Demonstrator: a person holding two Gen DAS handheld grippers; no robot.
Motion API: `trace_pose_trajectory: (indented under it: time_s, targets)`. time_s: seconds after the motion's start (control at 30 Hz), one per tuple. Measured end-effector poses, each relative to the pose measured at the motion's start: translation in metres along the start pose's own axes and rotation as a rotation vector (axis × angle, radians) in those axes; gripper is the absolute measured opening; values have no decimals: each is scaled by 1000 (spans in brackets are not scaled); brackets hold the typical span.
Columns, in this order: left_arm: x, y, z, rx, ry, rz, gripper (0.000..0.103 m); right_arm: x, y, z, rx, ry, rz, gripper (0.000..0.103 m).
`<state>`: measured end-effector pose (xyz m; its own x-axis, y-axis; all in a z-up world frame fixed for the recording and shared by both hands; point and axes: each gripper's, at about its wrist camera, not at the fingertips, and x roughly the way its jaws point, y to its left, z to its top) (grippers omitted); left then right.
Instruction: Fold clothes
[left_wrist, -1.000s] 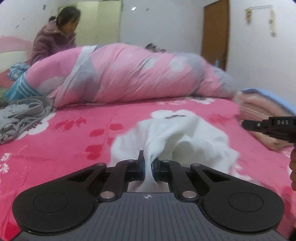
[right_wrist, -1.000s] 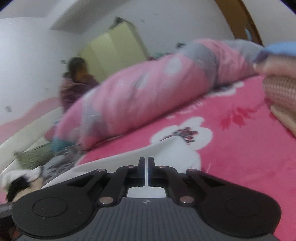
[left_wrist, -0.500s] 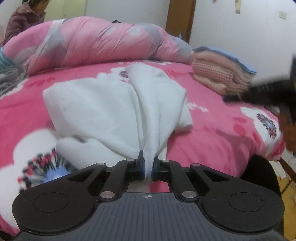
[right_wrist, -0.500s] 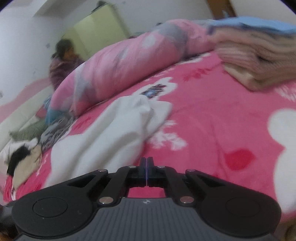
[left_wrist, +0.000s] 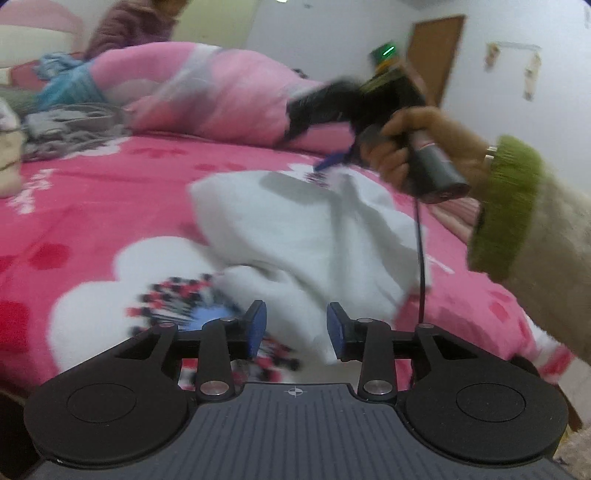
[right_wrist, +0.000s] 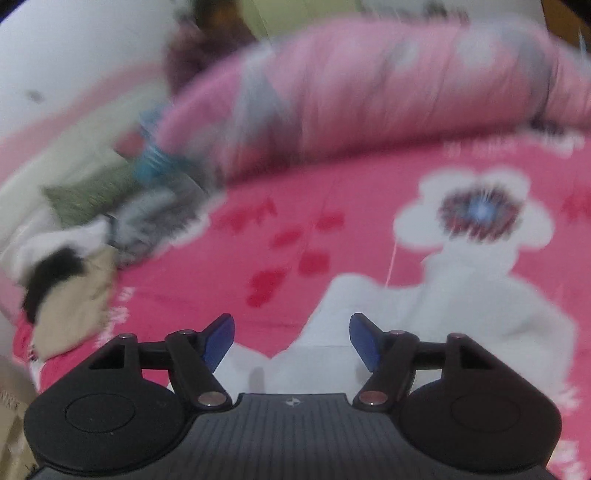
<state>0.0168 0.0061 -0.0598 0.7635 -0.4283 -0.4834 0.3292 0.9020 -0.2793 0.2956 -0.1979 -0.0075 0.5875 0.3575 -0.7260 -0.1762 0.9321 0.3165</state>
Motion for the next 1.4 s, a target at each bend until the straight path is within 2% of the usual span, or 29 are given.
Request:
trace_pose_trajectory:
  time_s: [0.07,0.1,0.13,0.17,0.2,0.23,0.33,0.47,0.63,0.77,0.93,1.07,1.13,1.2,1.27,1.4]
  targets:
    - [-1,12,4,-39,-4,28,37,34,1,-3,-22,88,-61,69]
    - [-2,17,4,-57,-9,37,37,51,2,-5,-34,131,-92,51]
    - [-4,21,4,-68,-17,42,38,68,2,-7,-46,175,-122,22]
    - [-6,24,5,-77,-26,48,39,70,0,-15,-40,175,-140,13]
    - [-8,28,5,-87,-35,53,40,60,-4,-21,-25,135,-118,4]
    - [-10,32,6,-97,-44,59,40,47,-9,-27,-9,91,-92,3]
    - [-11,41,11,-118,-66,58,41,-19,-10,-48,20,-67,77,2]
    - [-5,42,30,-115,-108,37,41,-111,-11,-91,29,-226,253,2]
    - [4,27,53,-68,-168,-10,45,-203,-46,-158,72,-353,324,2]
    - [16,7,66,-29,-165,-72,51,-243,-83,-212,174,-424,262,2]
    - [45,-33,43,60,18,-147,52,-266,-145,-274,396,-478,111,2]
    - [68,-64,24,132,165,-207,52,-267,-181,-306,520,-487,15,2]
    - [66,-75,15,180,193,-213,52,-266,-194,-316,562,-496,-20,2]
    - [55,-79,19,224,176,-211,52,-266,-202,-320,565,-501,-54,2]
    - [42,-79,33,236,125,-208,52,-263,-208,-320,552,-498,-77,2]
    - [39,-83,74,302,7,-156,53,-260,-219,-324,534,-500,-42,4]
